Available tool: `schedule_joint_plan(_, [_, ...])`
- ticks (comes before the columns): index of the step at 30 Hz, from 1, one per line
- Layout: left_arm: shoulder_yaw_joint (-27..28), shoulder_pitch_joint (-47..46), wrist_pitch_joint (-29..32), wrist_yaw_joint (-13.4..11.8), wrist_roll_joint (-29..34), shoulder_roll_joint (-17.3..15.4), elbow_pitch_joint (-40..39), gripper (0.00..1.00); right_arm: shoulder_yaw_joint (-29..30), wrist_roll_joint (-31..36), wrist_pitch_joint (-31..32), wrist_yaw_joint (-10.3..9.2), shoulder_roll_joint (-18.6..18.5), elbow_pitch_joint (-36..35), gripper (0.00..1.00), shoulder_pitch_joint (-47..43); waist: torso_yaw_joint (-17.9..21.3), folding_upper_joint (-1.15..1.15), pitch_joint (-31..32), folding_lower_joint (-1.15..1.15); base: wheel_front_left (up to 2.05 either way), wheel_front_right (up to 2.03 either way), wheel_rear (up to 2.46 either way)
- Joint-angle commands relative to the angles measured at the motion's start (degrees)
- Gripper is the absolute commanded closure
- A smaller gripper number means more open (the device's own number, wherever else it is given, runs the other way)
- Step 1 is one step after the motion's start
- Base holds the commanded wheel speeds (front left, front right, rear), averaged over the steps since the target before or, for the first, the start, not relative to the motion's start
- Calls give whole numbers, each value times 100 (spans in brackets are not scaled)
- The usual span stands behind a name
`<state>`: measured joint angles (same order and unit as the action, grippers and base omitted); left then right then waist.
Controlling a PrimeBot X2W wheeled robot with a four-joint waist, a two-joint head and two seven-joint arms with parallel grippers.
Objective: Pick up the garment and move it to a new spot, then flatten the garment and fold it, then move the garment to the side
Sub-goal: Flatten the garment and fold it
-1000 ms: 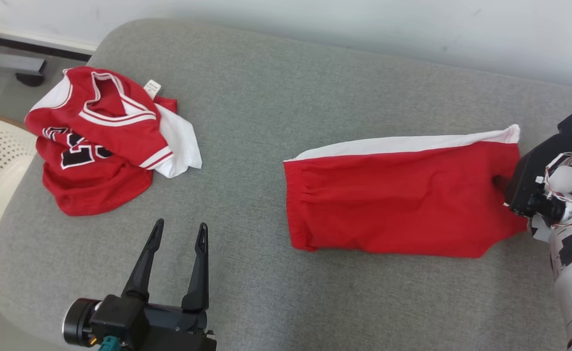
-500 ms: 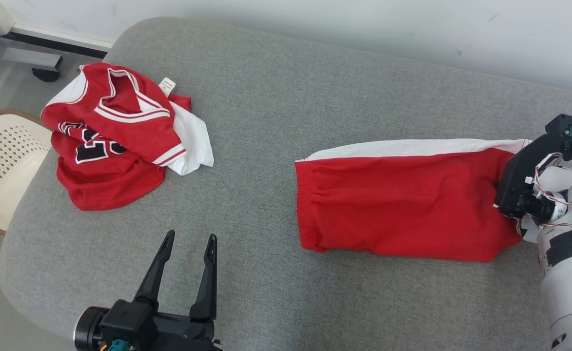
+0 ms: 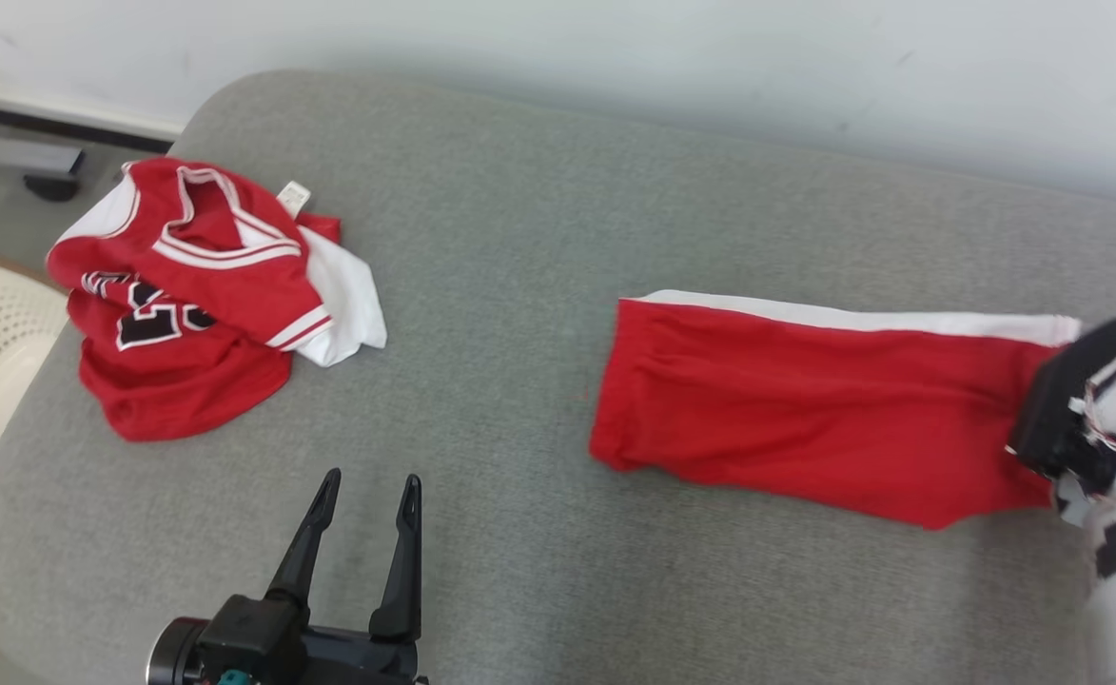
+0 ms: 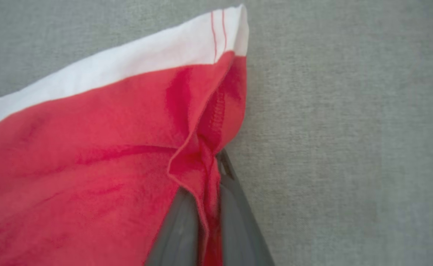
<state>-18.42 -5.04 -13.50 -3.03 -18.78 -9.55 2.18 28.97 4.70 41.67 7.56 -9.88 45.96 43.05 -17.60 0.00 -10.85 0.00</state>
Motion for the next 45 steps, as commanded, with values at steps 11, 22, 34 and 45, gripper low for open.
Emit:
schedule_joint_plan(11, [14, 170, 32, -53, -119, -64, 49, 0, 292, 150, 222, -14, 252, -1032, 100, -652, 530, 0, 494, 0, 0, 0, 0])
schedule_joint_plan(22, [-45, 228, 68, -37, -199, -68, 60, 0, -936, -515, 562, -14, 571, -1618, 100, -667, 424, 0, 633, 0, 0, 0, 0])
schedule_joint_plan(34, [-177, 195, -8, -8, -289, 92, 181, 0, -1953, -986, 540, -14, 694, -1140, 100, -236, -246, 0, 520, 0, 0, 0, 0])
schedule_joint_plan(45, [-248, 151, -75, 17, -321, 164, 324, 0, -2106, -1087, 259, -14, 701, -482, 91, -42, -739, 0, 425, 0, 0, 0, 0])
